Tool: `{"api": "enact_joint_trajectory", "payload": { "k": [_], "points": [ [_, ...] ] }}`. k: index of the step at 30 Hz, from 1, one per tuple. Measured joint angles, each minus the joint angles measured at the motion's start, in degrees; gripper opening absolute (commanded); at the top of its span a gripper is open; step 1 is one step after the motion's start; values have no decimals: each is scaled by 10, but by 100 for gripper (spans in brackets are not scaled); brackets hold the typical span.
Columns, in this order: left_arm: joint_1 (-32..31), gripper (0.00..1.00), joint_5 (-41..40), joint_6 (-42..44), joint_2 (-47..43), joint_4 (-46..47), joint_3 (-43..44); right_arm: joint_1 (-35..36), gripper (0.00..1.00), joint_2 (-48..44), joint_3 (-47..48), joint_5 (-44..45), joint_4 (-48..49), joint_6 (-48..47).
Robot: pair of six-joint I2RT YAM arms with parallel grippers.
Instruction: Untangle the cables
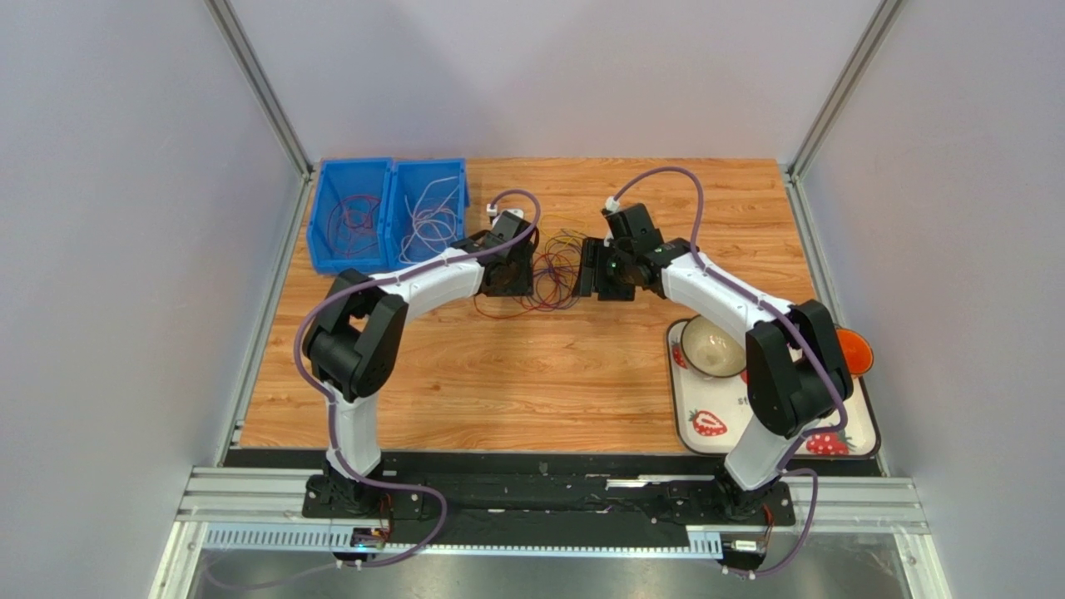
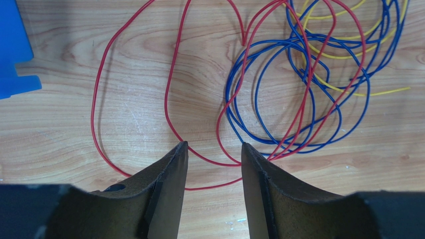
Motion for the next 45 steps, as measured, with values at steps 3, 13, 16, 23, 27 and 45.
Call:
{"api": "enact_joint_trajectory", "payload": {
  "k": [3,13,16,23,27,45],
  "points": [
    [0,52,-3,-6,9,-5,3,-1,58,0,-7,-8,8,0],
    [0,67,-31,-32,33,-43,26,-3,58,-3,-40,-22,23,0],
    [0,68,-41,-38,28,-43,14,-3,57,-9,-53,-23,23,0],
    [0,62,-44,-39,21,-41,-1,-3,57,-11,-59,-32,31,2],
    [0,60,-35,-39,21,-33,0,-3,57,-15,-60,-35,33,3],
    [0,0,-7,-37,59,-13,30,-4,57,-27,-77,-38,42,4]
  ]
}}
